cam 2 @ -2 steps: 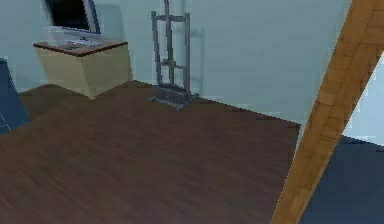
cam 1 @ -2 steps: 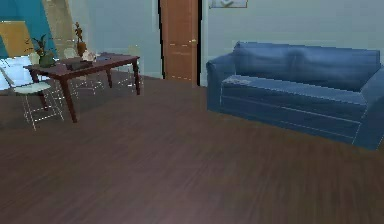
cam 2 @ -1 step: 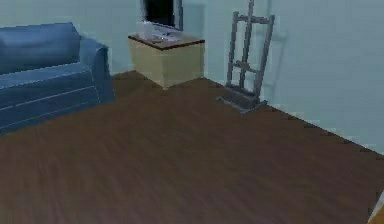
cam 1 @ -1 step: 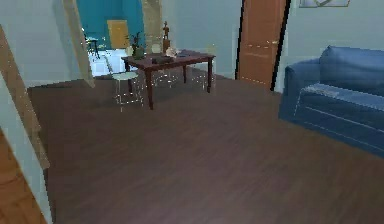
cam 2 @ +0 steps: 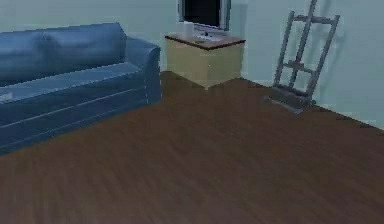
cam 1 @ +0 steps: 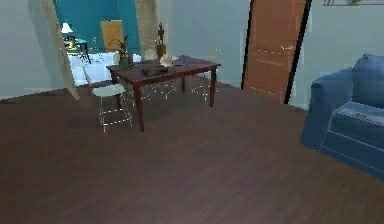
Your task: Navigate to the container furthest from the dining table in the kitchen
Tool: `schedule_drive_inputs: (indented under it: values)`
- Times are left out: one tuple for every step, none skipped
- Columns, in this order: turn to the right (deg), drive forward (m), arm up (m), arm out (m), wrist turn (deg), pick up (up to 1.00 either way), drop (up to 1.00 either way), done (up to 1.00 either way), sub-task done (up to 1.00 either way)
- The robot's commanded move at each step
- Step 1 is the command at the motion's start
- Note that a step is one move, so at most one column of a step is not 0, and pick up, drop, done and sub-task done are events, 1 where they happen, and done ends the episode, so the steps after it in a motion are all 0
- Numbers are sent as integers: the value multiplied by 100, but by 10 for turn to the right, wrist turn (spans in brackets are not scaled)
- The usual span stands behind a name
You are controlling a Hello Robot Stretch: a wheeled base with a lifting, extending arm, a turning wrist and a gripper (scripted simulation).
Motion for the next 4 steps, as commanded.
schedule_drive_inputs:
  values:
    - [-420, 0, 0, 0, 0, 0, 0, 0, 0]
    - [0, 15, 0, 0, 0, 0, 0, 0, 0]
    - [150, 0, 0, 0, 0, 0, 0, 0, 0]
    - [0, 100, 0, 0, 0, 0, 0, 0, 0]
